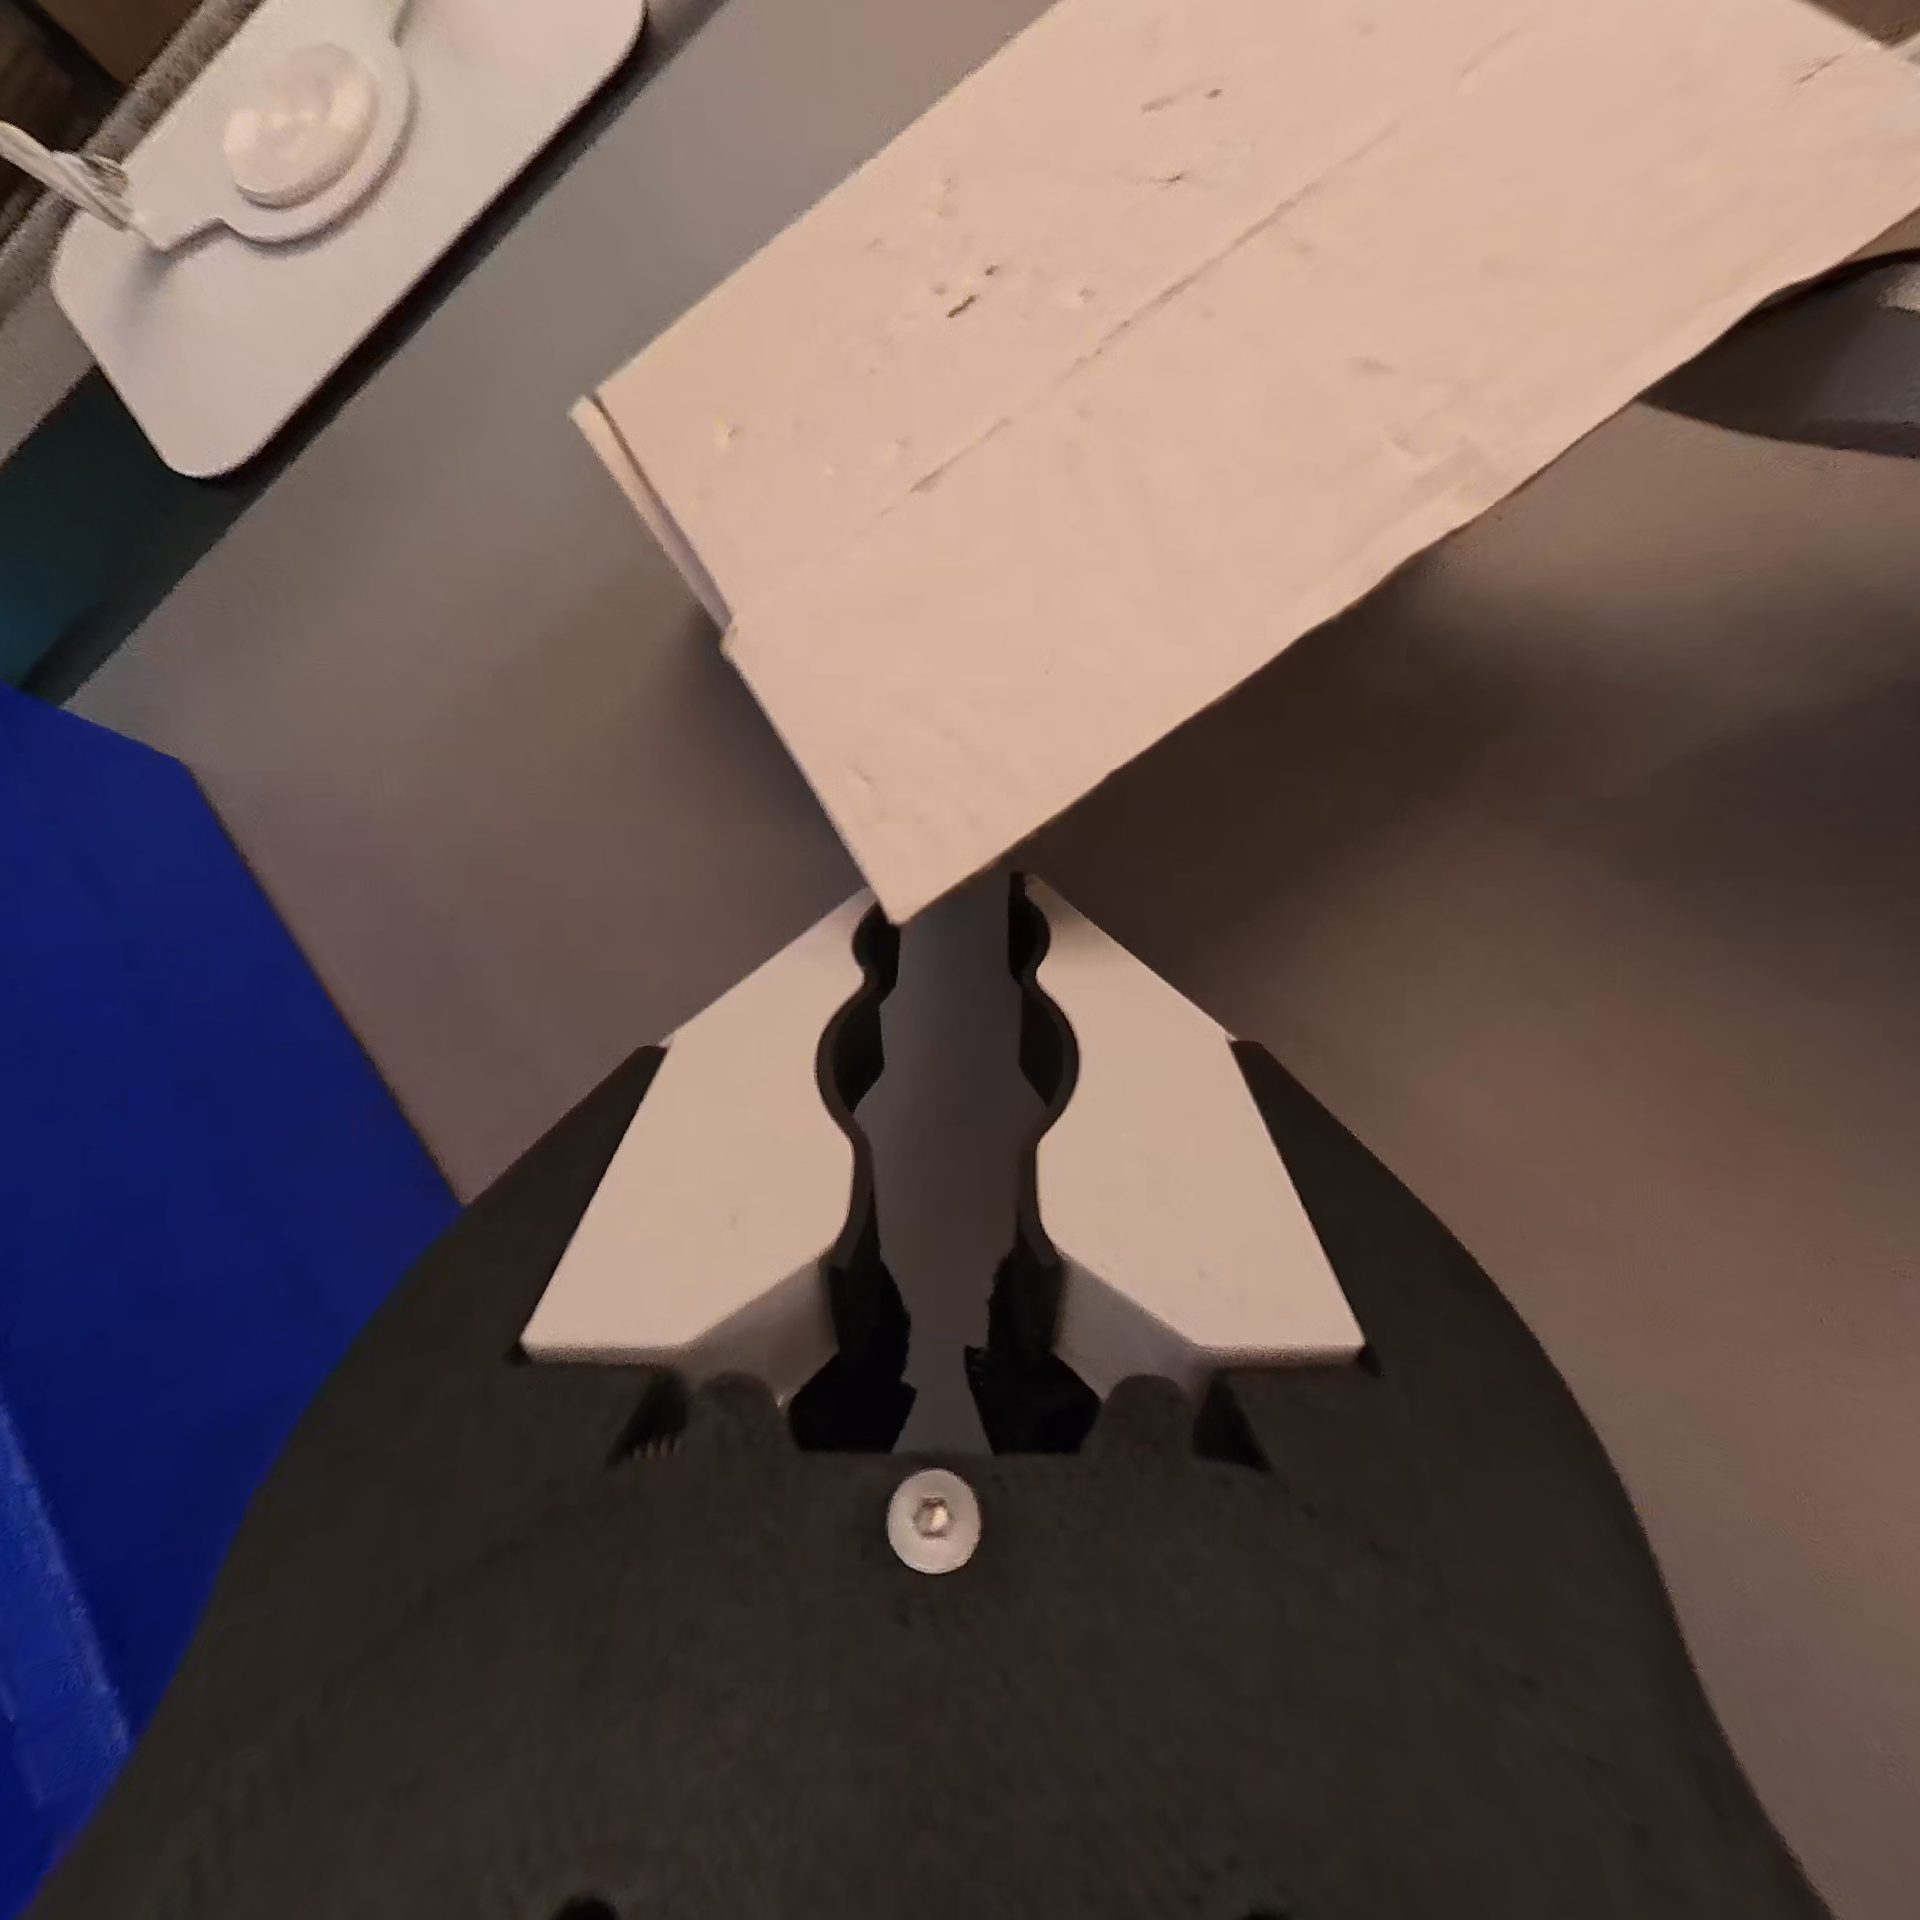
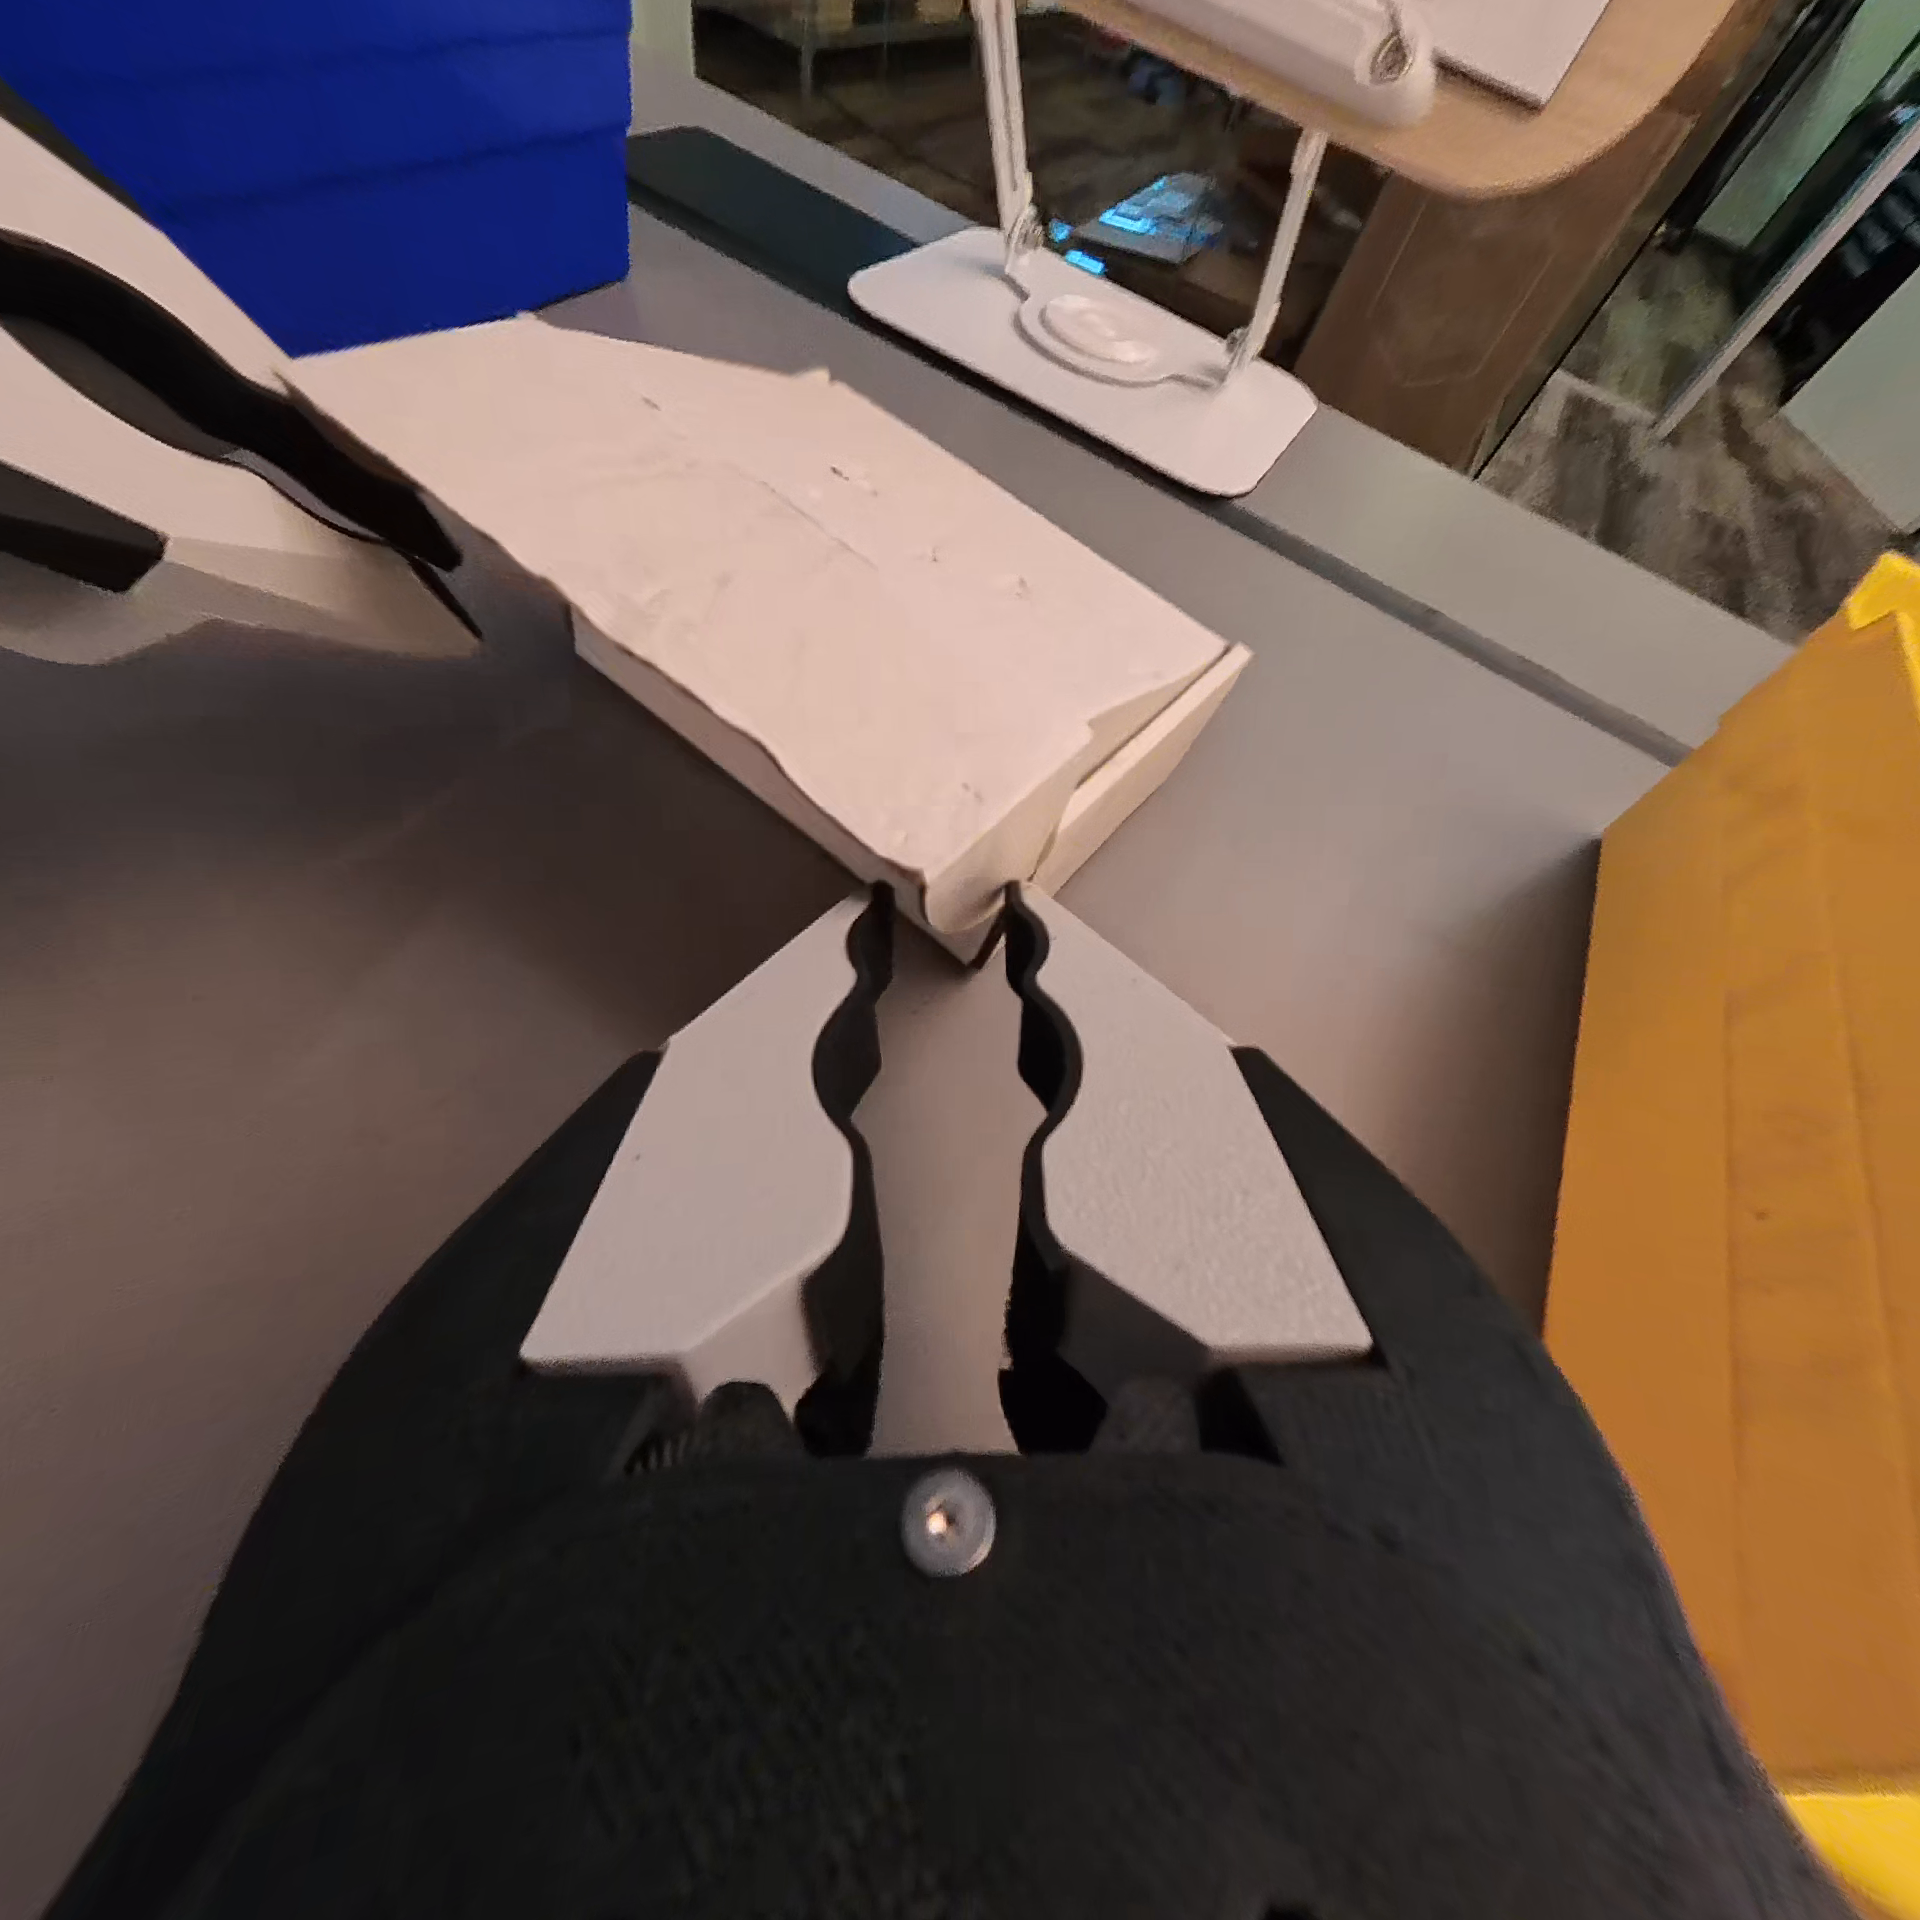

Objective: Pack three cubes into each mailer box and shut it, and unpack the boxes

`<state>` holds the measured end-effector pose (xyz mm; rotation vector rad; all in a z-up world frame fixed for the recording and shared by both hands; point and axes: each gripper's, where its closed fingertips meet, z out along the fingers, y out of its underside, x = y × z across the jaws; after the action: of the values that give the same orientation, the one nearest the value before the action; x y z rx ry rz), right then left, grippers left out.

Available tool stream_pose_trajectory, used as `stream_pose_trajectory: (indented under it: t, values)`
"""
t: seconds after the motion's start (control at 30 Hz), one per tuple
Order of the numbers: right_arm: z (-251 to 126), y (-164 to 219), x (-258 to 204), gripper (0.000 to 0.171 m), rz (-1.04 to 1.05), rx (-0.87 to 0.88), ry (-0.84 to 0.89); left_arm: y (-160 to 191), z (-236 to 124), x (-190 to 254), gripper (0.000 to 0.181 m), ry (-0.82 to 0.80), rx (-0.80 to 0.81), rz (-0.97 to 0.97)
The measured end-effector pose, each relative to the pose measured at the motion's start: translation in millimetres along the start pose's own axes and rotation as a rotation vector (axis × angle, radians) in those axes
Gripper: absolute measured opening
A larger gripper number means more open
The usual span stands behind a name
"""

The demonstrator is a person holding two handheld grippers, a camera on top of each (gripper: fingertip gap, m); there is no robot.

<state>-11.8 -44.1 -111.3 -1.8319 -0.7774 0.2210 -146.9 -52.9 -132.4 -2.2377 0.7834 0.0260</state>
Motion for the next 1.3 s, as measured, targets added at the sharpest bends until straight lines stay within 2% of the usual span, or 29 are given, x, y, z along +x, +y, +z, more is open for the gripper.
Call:
stream_pose_trajectory:
  t: [0.03, 0.13, 0.47, 0.53, 0.73, 0.8, 0.87, 0.97, 1.3]
  values:
    - [-1.3, -2.7, 1.0, 0.017, -0.012, 0.012, 0.015, -1.2, -0.7, -3.2, 0.018, -0.014, 0.009, -0.004]
    - [-3.3, -6.1, 1.1, 0.011, -0.03, 0.025, 0.031, -4.8, -3.2, -10.1, 0.016, -0.04, 0.034, -0.015]
    - [-4.4, -6.6, 2.3, 0.01, -0.009, 0.018, 0.018, -8.9, -2.6, -19.1, 0.018, -0.049, 0.079, -0.08]
    - [-4.2, -5.8, 2.9, 0.009, -0.011, 0.012, 0.02, -7.2, -0.2, -21.7, 0.031, -0.056, 0.071, -0.091]
    - [-4.7, -6.3, 4.0, 0.009, -0.008, 0.011, 0.016, -8.1, 1.5, -23.2, 0.037, -0.09, 0.073, -0.064]
    - [-4.4, -6.4, 3.8, 0.009, -0.012, 0.01, 0.016, -15.8, -0.6, -26.2, 0.03, -0.115, 0.121, -0.054]
    - [-3.9, -6.1, 2.3, 0.01, -0.015, 0.005, 0.008, -22.0, -2.7, -27.6, 0.007, -0.118, 0.162, -0.048]
    - [-6.4, -10.4, 2.5, 0.018, -0.02, 0.024, 0.021, -21.9, -3.0, -29.1, 0.005, -0.11, 0.16, -0.047]
    - [-12.5, -11.6, -2.8, 0.01, -0.025, -0.006, 0.018, -12.8, -12.6, -6.8, 0.006, -0.001, 0.06, -0.053]
